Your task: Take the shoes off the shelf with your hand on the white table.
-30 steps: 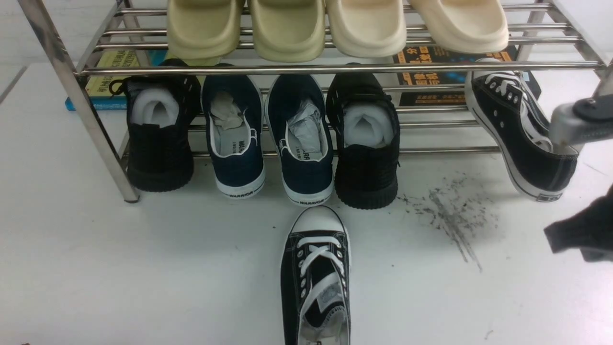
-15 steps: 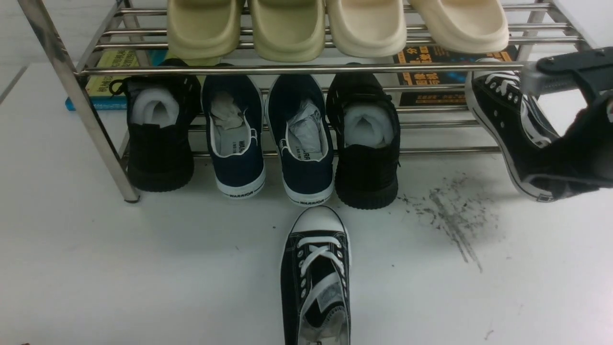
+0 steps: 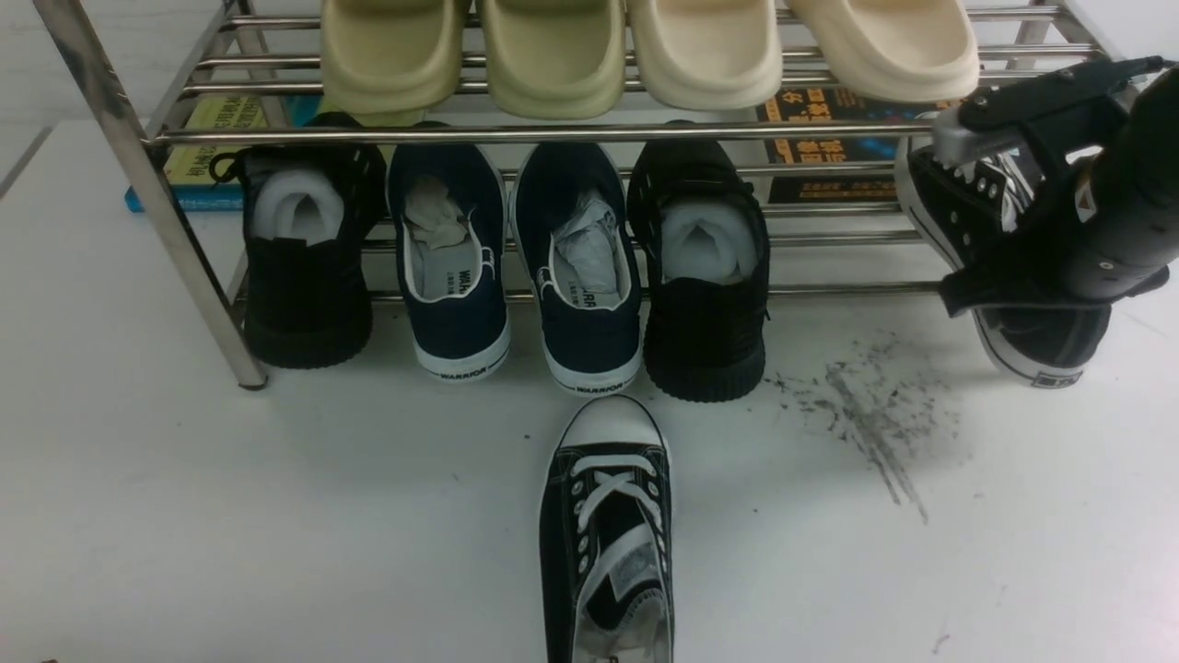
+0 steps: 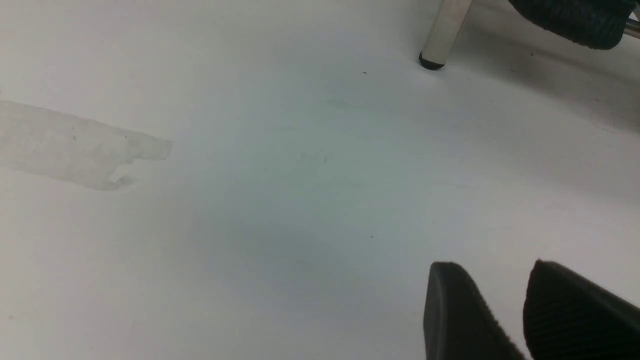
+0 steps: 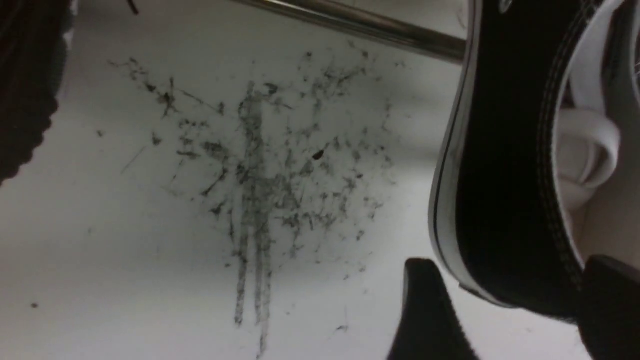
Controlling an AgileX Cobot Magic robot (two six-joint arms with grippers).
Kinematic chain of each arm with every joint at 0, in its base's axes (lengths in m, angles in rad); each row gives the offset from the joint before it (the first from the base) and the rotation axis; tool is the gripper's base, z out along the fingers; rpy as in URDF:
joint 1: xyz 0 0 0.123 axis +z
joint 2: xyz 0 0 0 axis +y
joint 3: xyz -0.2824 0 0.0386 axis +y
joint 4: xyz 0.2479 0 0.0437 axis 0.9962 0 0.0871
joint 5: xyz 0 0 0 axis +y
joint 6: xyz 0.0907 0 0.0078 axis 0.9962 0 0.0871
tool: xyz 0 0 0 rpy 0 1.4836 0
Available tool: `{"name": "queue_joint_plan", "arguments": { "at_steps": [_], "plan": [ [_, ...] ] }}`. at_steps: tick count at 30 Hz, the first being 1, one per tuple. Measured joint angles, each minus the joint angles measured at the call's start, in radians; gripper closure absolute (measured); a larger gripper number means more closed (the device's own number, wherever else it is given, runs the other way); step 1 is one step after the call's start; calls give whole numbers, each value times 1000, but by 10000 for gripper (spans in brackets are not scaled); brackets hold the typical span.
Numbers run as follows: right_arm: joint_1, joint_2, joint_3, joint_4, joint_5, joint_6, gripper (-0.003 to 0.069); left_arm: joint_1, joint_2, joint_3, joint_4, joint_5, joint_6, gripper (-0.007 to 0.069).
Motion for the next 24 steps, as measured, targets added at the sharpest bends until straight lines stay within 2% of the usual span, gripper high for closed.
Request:
{"name": "queue_joint_plan", "arguments": {
  "at_steps": [7, 12, 16, 24],
  "plan": [
    [0, 28, 0, -43, -72, 1, 243, 0, 0, 0, 0, 0, 0, 385],
    [0, 61, 0, -79, -120, 53, 243, 0, 0, 0, 0, 0, 0, 385],
    [0, 99, 0, -168, -126, 120, 243, 0, 0, 0, 0, 0, 0, 385],
    [0, 173, 0, -250, -145, 135, 243, 0, 0, 0, 0, 0, 0, 385]
  ]
}}
